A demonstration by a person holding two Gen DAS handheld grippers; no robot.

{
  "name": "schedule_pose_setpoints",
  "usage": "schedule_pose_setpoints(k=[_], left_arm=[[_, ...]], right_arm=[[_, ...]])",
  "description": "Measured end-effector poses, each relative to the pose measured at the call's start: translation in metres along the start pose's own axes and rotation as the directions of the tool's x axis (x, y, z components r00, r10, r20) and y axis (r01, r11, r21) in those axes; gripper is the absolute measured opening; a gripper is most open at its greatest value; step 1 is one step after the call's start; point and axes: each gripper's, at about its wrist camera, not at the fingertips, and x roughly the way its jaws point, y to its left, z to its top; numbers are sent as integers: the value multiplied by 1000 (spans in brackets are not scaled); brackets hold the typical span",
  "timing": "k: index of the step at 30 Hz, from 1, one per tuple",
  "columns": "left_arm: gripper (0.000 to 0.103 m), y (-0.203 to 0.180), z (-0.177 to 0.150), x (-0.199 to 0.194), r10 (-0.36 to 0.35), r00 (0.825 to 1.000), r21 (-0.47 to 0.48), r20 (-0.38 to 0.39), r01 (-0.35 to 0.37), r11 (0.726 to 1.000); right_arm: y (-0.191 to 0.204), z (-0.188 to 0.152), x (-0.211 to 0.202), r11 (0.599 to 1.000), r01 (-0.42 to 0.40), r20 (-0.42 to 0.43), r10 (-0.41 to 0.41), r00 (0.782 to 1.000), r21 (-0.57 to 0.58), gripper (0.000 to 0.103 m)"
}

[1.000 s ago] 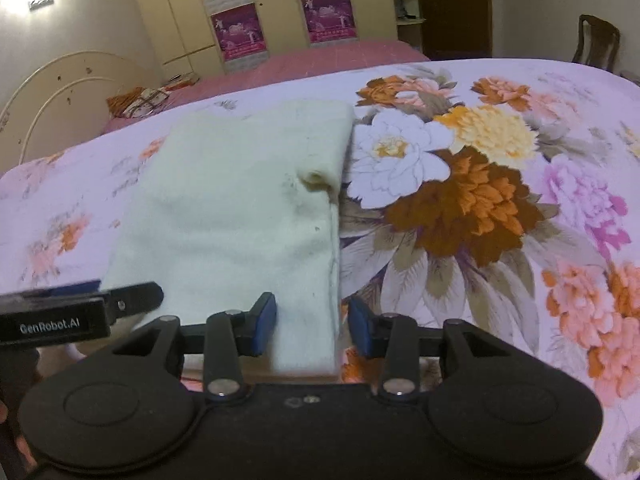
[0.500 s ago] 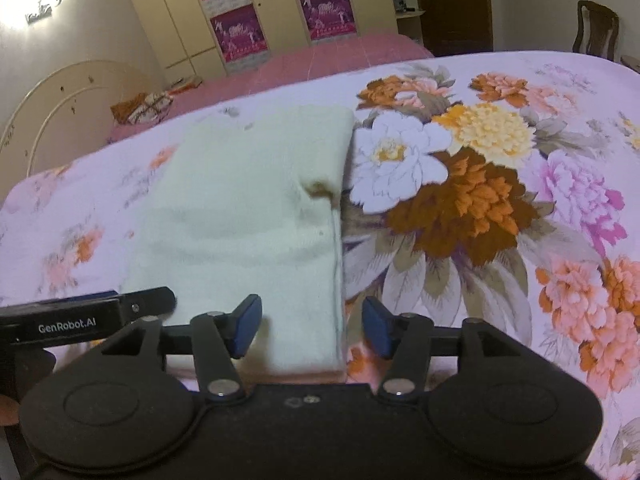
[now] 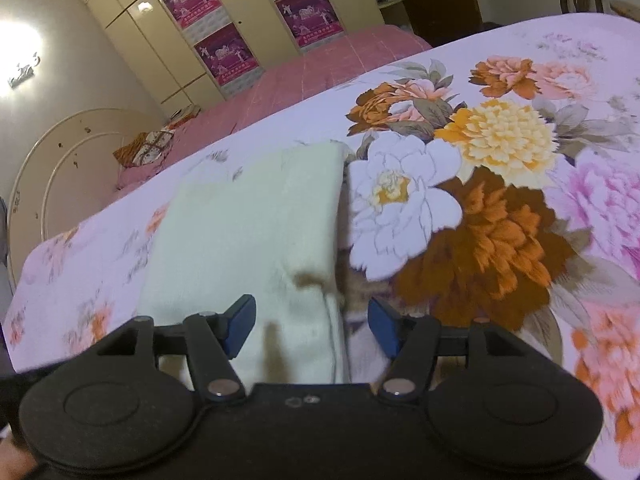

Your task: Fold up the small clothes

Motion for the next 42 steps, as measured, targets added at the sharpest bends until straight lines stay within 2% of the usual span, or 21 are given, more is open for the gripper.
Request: schedule_pose_setpoints(k=[4,10,11,12,16,18,20,22,26,30,42], left_arm=[[70,2,5,9,-29,1000,-9,8,29,1000],[70,5,11,14,-65,998,-46,14,65,997],[64,6,11,12,-71,997,-61,15,72,996],[63,7,11,11,-74,997,-67,14,75,995],[62,9,9,16,-76,997,-59,21,78,995],[62,7,10,17,-68,997,-56,26,69,996],[62,5,10,17,-63,998,-53,30,65,996],[58,5,10,16,-61,998,-59,34,63,996],[51,0,9,10,-51,998,-47,49,53,997],[48,-6,11,2,-51,996,-22,69,53,998],[48,-15,16,-31,-51,992,26,112,48,998]], right_arm=[[-7,9,22,999,-20,-29,21,999,33,61],[-14,12,43,990,-110,-28,112,993,85,64],[-12,14,44,990,-115,-28,118,993,82,61],[-11,14,44,987,-135,-34,138,990,83,48],[-8,13,43,989,-134,-32,136,990,56,45],[-9,14,46,988,-141,-27,143,989,68,52],[-6,14,49,987,-140,-17,142,990,73,54],[-1,12,48,992,-119,-5,120,993,49,53],[8,10,42,995,-101,21,100,995,20,40],[11,12,37,994,-104,34,104,994,18,35],[30,16,11,990,-138,76,138,987,-5,32]])
